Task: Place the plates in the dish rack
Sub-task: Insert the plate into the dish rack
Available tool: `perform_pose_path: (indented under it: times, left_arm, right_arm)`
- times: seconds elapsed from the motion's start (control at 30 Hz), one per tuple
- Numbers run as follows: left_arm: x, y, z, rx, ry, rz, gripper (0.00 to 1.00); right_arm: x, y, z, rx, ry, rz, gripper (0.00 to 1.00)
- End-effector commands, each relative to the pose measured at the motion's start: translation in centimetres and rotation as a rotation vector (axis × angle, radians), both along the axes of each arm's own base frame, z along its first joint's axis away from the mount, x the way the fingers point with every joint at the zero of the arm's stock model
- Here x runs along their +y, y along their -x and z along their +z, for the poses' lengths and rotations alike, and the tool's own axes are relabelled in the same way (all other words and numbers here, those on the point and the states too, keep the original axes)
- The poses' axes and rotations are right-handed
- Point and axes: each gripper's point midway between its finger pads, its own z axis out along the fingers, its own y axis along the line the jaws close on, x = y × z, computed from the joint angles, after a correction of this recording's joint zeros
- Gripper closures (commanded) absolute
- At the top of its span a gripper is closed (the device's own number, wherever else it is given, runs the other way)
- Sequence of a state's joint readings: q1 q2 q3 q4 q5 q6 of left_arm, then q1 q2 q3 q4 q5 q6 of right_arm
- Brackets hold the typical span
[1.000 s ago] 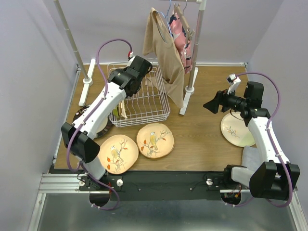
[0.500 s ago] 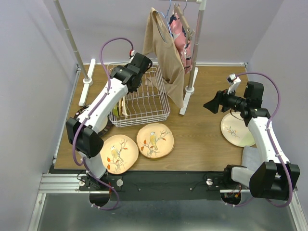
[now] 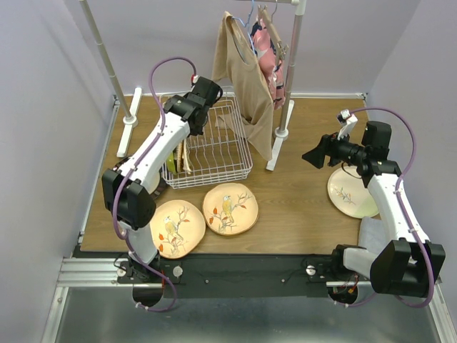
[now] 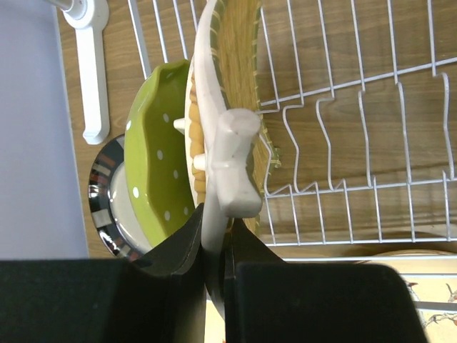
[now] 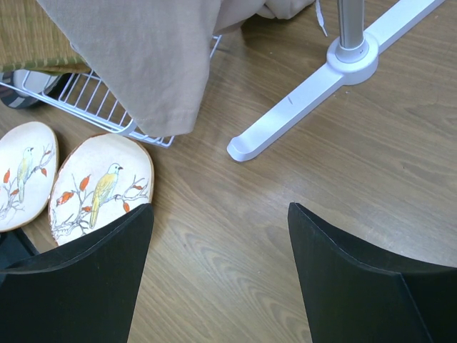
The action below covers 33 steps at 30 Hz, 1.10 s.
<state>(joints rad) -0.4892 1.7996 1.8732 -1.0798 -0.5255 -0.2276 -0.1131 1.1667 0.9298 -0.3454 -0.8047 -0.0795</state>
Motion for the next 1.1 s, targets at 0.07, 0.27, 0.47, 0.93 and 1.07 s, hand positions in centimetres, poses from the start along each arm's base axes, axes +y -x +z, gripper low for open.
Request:
perform_pose_path:
  times: [0.07, 0.27, 0.47, 0.93, 1.07]
  left_arm:
    - [0.1, -1.6, 1.5, -0.063, 0.056, 0.008, 0.73]
    - [0.0, -2.2, 1.1, -0.065, 0.079, 0.003, 0.63]
    - [0.5, -2.7, 2.1, -0.094, 0.091, 0.011, 0.58]
    - [1.4, -3.1, 1.2, -0.096, 0.103, 0.011, 0.58]
    - [1.1, -3.7, 1.9, -0.114, 0.110, 0.005, 0.60]
  right_arm:
    - [-0.5, -0.3, -0.3, -0.015, 0.020, -0.016, 0.16]
    - [-0.6, -0.3, -0.4, -0.014, 0.026, -0.019, 0.16]
    - [-0.7, -0.4, -0.6, -0.011, 0.028, -0.023, 0.16]
    - [-0.9, -0.6, -0.7, -0.008, 0.036, -0.034, 0.16]
    - [-0.9, -0.6, -0.7, -0.009, 0.038, -0.035, 0.16]
